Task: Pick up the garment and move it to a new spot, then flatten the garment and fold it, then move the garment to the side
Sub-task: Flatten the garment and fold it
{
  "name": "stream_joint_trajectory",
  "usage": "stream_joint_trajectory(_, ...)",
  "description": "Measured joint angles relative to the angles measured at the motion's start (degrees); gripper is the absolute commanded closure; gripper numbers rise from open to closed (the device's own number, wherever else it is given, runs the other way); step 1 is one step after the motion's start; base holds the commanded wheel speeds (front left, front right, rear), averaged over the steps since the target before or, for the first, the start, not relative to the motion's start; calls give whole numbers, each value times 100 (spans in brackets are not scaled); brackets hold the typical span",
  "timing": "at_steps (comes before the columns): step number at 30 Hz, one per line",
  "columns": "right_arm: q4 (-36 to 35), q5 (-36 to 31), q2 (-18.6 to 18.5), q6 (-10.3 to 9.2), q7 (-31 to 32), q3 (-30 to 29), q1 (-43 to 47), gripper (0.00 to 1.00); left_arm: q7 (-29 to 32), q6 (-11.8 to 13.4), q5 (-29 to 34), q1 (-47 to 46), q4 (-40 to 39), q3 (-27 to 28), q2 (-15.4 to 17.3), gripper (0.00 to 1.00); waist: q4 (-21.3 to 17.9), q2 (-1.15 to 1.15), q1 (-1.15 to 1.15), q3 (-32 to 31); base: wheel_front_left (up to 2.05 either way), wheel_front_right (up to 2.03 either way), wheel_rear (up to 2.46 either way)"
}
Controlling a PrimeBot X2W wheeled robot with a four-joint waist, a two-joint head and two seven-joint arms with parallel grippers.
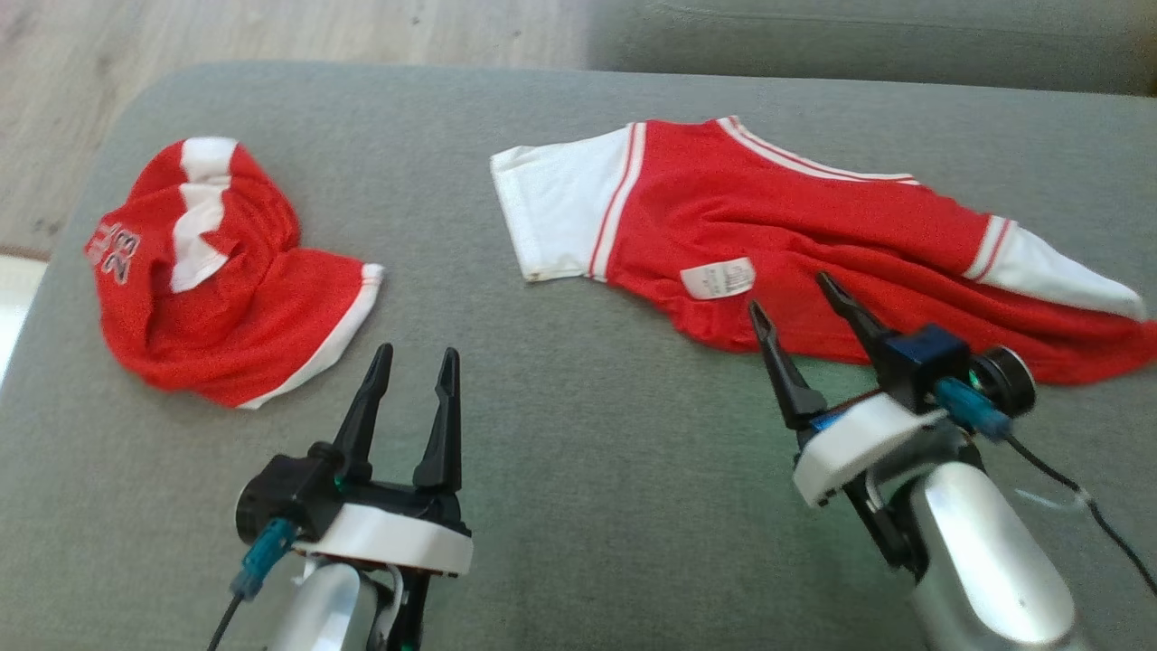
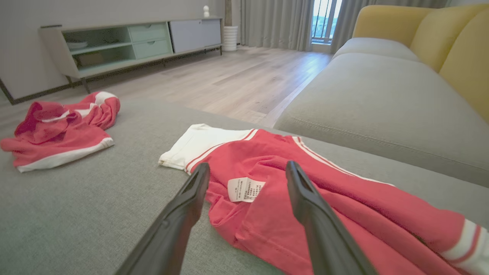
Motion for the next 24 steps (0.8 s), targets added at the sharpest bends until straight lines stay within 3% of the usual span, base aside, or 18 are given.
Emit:
stream_joint_trajectory(7, 766, -124, -116, 0, 446, 631, -742, 0, 0, -14, -110, -86, 65, -144, 0, 0, 416, 0, 0, 134, 0, 0, 0)
stream_joint_trajectory(15, 2366, -185, -48, 0, 1271, 1173, -2001, 0, 0, 26, -339, -270, 131, -450, -1, 0, 990, 0, 0, 349, 0, 0, 0)
stream_joint_trajectory(24, 3811, -622, -234, 0, 1357, 1226, -2921, 0, 0, 140, -503, -371, 164, -677, -2, 0, 1627, 0, 0, 569, 0, 0, 0)
